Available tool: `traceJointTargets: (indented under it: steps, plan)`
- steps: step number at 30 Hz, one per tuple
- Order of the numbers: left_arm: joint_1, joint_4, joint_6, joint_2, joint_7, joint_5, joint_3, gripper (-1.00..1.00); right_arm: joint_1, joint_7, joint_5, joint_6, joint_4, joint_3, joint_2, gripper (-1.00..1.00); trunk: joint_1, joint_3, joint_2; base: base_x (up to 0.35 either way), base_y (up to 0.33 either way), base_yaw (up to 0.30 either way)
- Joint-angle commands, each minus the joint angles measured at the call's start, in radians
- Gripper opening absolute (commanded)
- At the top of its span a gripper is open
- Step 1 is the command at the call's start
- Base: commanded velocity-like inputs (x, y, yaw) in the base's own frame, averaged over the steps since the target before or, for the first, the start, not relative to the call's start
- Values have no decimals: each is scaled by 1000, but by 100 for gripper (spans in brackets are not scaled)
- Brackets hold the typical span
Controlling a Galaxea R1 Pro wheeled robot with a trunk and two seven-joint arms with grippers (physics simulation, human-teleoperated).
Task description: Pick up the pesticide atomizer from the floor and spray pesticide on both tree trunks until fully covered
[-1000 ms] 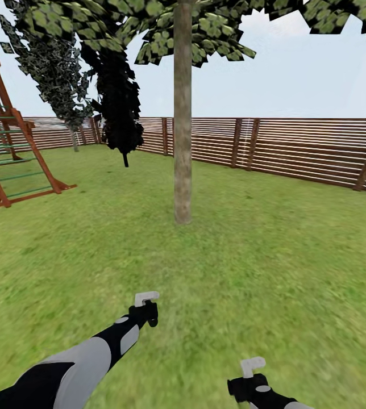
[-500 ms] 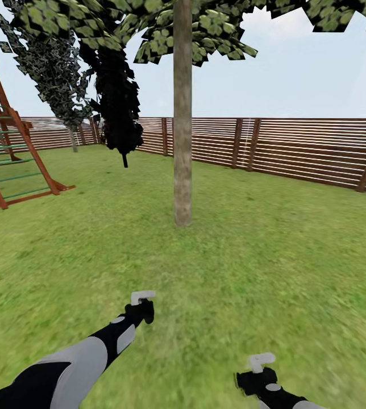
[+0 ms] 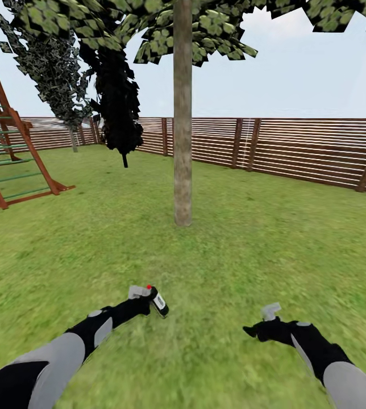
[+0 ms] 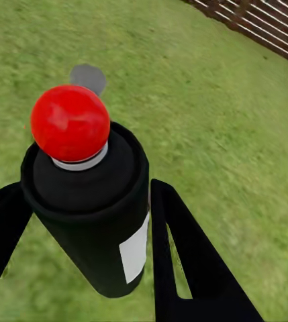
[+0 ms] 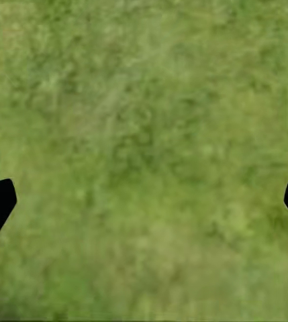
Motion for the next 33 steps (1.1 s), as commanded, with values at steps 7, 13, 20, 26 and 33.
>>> traceJointTargets:
  steps: [7,13,20,26,33]
  plan:
    - [0,-118,78,3,-171,-77,-62,-100,-270,125,4,133,-41,3,1,100,0,0,0,0,0,0]
    - [0,-130,97,1,-269,-158,-77,-100,-365,472,3,201,-41,5,119,100,0,0,0,0,0,0]
    - [0,-259,256,1,-382,-162,-79,-100,-397,698,2,230,-45,5,265,-100,0,0,0,0,0,0]
    - [0,-271,265,1,-400,-162,-79,-100,-399,699,2,247,-45,86,280,-100,0,0,0,0,0,0]
    - [1,-270,264,2,-421,-163,-78,-100,-399,688,2,246,-45,172,281,-100,0,0,0,0,0,0]
